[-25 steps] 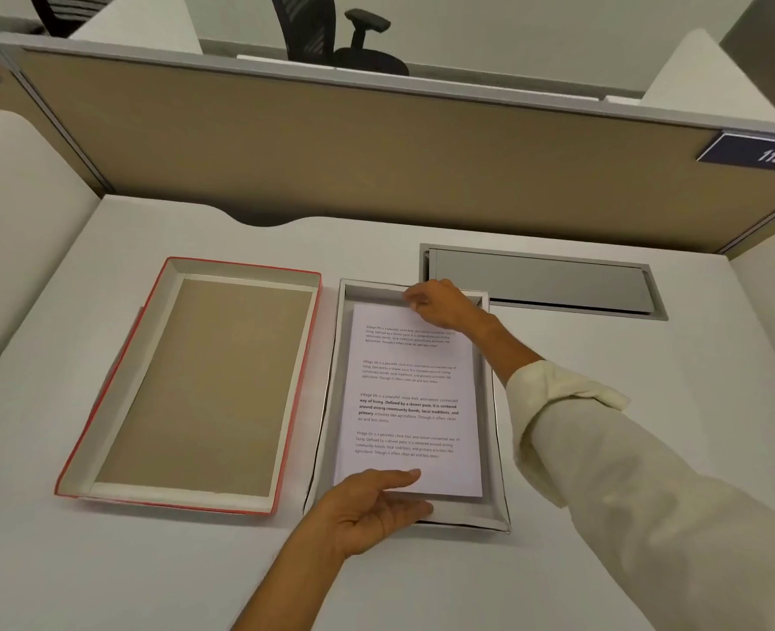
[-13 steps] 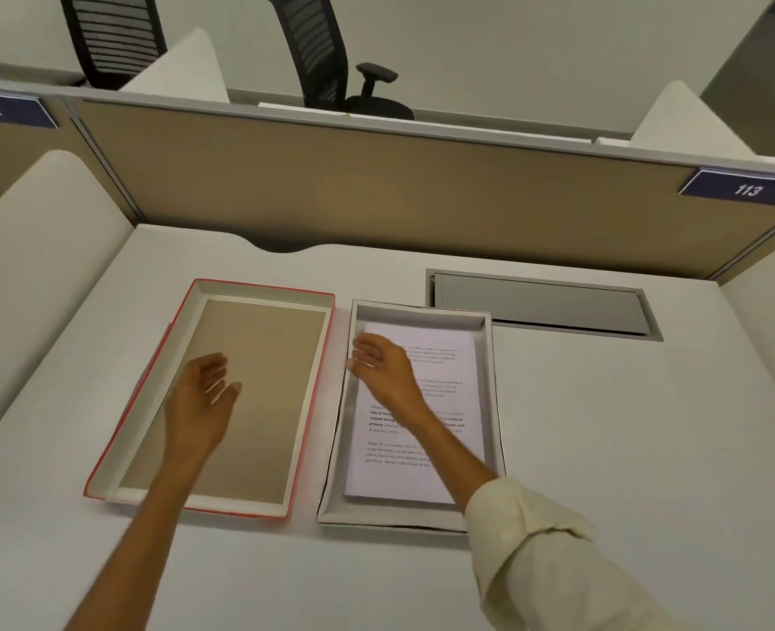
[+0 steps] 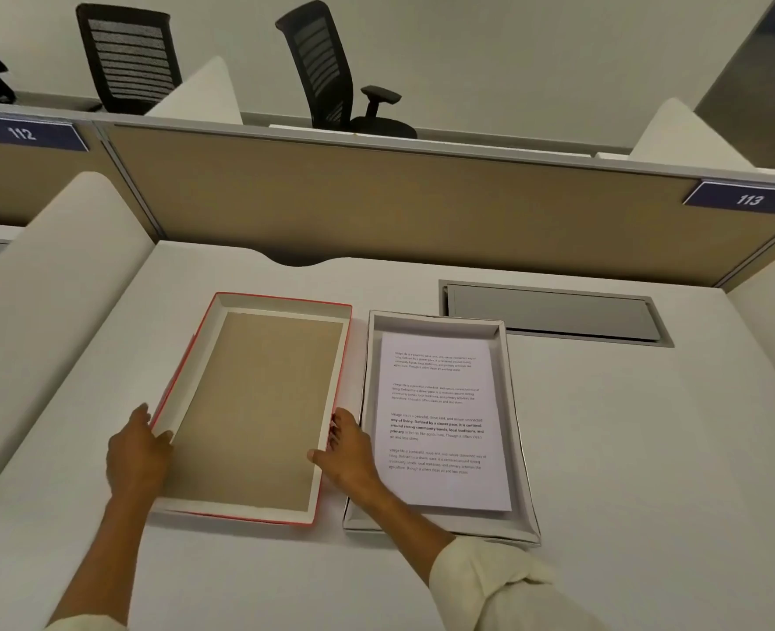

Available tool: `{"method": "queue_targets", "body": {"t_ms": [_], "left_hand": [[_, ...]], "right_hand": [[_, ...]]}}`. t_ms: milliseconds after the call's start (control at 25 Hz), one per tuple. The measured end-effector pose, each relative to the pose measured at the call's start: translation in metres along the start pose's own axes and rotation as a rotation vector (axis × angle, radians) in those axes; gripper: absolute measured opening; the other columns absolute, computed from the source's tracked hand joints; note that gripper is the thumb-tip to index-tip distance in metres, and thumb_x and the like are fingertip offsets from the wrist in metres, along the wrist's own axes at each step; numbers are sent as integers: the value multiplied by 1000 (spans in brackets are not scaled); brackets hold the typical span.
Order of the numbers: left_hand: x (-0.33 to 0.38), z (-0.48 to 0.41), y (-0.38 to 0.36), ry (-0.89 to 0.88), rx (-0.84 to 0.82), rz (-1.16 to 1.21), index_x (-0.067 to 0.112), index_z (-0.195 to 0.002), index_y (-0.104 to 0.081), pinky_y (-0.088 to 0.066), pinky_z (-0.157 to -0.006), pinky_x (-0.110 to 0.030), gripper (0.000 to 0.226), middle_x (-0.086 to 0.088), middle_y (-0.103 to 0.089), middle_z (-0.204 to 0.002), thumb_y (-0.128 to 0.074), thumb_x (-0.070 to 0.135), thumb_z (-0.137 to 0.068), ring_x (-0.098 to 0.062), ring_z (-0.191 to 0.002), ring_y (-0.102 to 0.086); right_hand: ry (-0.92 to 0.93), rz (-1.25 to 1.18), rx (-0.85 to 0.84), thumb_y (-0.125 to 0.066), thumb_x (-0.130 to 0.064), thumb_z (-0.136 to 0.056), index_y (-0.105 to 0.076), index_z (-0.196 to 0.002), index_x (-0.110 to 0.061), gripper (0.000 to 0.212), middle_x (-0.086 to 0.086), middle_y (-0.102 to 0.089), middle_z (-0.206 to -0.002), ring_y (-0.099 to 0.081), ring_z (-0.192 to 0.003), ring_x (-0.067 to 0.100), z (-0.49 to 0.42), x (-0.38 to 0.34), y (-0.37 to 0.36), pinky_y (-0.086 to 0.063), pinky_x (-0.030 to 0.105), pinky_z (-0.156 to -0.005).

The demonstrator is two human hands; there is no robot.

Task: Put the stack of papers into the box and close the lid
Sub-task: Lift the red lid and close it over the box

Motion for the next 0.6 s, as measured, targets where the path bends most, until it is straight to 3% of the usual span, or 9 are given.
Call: {"method": "queue_targets", "body": {"t_ms": [160, 400, 600], "left_hand": [[-9, 3, 5, -3, 33, -24, -2, -127, -60, -51, -90, -63, 34, -28, -68, -115, -55, -2, -93, -51, -97, -64], [11, 19, 42, -73, 169, -62, 1, -119, -67, -56, -75, -56, 32, -28, -72, -101, -55, -4, -90, -50, -82, -66], [54, 53, 84, -169, 343, -80, 3, -121, -67, -55, -67, -53, 32, -28, -73, -95, -55, 1, -91, -50, -76, -66]], "right_hand": [[23, 65, 22, -74, -4, -81, -47, -134, -15, 61, 4, -63, -127, -63, -114, 21, -1, 2, -3, -54, 32, -97], [51, 124, 3, -65, 5, -84, -46, -137, -13, 59, 7, -62, -130, -61, -119, 25, 1, 8, 0, -51, 35, -101], [210, 276, 66, -59, -19, -94, -28, -150, -19, 64, -1, -35, -155, -34, -141, 17, 18, -44, 0, -30, 28, -114]]}}
Point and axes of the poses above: each hand's wrist, its own z-axis away from the middle knuckle, its own y-axis out of the back of the hand, x = y × z, the point moved 10 cm from there along -z, towards the middle knuckle
